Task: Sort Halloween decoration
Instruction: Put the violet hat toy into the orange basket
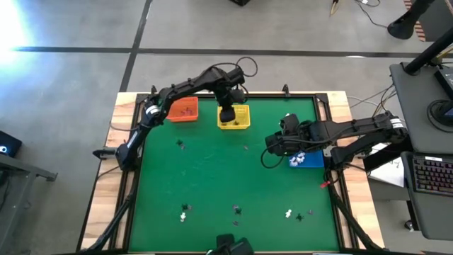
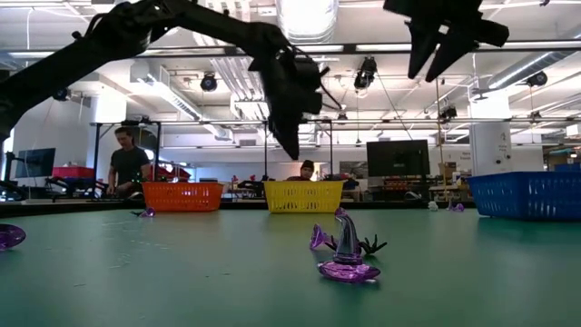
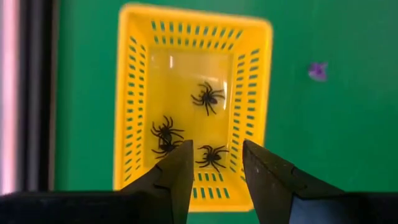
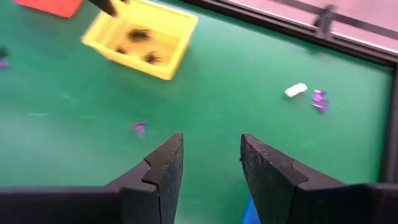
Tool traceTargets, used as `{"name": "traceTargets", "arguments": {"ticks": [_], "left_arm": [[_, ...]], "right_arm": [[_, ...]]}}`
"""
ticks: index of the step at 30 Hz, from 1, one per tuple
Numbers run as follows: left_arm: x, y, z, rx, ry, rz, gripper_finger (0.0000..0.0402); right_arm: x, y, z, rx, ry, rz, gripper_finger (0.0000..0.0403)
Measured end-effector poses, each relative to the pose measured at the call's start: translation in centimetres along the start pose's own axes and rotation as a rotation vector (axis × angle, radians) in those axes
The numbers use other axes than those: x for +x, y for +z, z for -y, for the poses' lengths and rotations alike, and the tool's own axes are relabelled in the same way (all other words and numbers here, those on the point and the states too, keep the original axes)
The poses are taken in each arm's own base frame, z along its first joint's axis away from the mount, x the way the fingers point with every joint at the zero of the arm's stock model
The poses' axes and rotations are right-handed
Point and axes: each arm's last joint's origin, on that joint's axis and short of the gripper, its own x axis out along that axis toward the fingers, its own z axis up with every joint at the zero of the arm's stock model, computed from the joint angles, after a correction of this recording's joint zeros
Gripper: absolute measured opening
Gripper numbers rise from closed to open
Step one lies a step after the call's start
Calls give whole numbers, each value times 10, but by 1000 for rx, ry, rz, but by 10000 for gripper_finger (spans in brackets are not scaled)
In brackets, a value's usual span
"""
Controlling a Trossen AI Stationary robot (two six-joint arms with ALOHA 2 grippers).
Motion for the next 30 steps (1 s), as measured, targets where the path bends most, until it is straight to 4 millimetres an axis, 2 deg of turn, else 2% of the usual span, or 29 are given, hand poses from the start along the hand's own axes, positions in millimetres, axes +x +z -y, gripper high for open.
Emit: {"name": "traceTargets", "arguments": {"ticks": [5,12,21,30], "left_arm": [[-25,3,4,-22,19,40,121],[-43,-8,11,-43,30,-22,121],[-65,-22,22,-60,0,-98,121],[-104,-31,35,-106,23,-42,121]], "right_arm": [[15,0,11,42,-101,-20,153],[38,4,26,101,-210,-42,153],[68,2,48,144,-311,-160,153],[81,-5,56,145,-341,-212,153]]}}
